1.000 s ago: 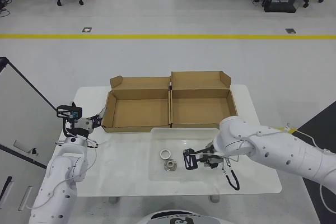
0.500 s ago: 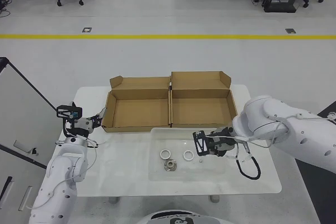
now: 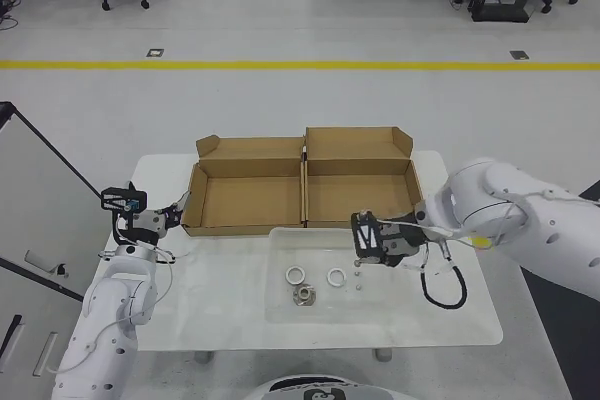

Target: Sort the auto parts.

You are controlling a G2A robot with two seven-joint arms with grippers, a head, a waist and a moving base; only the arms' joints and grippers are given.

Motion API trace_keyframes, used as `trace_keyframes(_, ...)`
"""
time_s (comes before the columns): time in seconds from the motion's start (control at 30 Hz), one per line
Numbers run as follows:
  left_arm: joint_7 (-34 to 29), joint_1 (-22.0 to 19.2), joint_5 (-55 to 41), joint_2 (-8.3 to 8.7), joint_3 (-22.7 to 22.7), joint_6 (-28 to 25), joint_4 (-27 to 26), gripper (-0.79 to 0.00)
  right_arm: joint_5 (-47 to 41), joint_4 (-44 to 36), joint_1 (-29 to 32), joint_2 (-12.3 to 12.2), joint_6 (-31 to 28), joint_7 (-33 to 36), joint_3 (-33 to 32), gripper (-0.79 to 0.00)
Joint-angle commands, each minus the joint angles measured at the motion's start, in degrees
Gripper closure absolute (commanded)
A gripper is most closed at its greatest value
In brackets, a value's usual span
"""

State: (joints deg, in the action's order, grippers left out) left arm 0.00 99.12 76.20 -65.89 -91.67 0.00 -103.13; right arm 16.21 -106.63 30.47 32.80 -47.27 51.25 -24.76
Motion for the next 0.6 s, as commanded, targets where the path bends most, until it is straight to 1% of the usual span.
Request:
trace_keyframes(0.0, 0.0, 0.0, 0.0, 0.0, 0.0, 0.0, 0.0, -0.785, -6.32, 2.98, 0.82, -1.4, -4.04, -3.49, -2.62, 0.0)
trace_keyframes(0.1, 0.0, 0.0, 0.0, 0.0, 0.0, 0.0, 0.0, -0.785, -14.05, 7.62, 2.74, -3.72, -10.73, -7.69, -5.91, 0.0)
trace_keyframes(0.2, 0.0, 0.0, 0.0, 0.0, 0.0, 0.0, 0.0, -0.785, -22.04, 7.91, 4.9, -5.56, -10.73, -10.31, -8.12, 0.0)
trace_keyframes(0.3, 0.0, 0.0, 0.0, 0.0, 0.0, 0.0, 0.0, -0.785, -31.43, 7.42, 6.89, -6.69, -10.73, -10.99, -10.05, 0.0)
trace_keyframes(0.4, 0.0, 0.0, 0.0, 0.0, 0.0, 0.0, 0.0, -0.785, -41.39, 6.6, 8.56, -6.87, -10.73, -8.87, -12.22, 0.0)
trace_keyframes(0.5, 0.0, 0.0, 0.0, 0.0, 0.0, 0.0, 0.0, -0.785, -52.57, 5.51, 10.2, -5.99, -10.73, -4.96, -14.91, 0.0)
trace_keyframes(0.57, 0.0, 0.0, 0.0, 0.0, 0.0, 0.0, 0.0, -0.785, -56.51, 4.57, 11.17, -5.11, -10.73, -4.95, -16.44, 0.0)
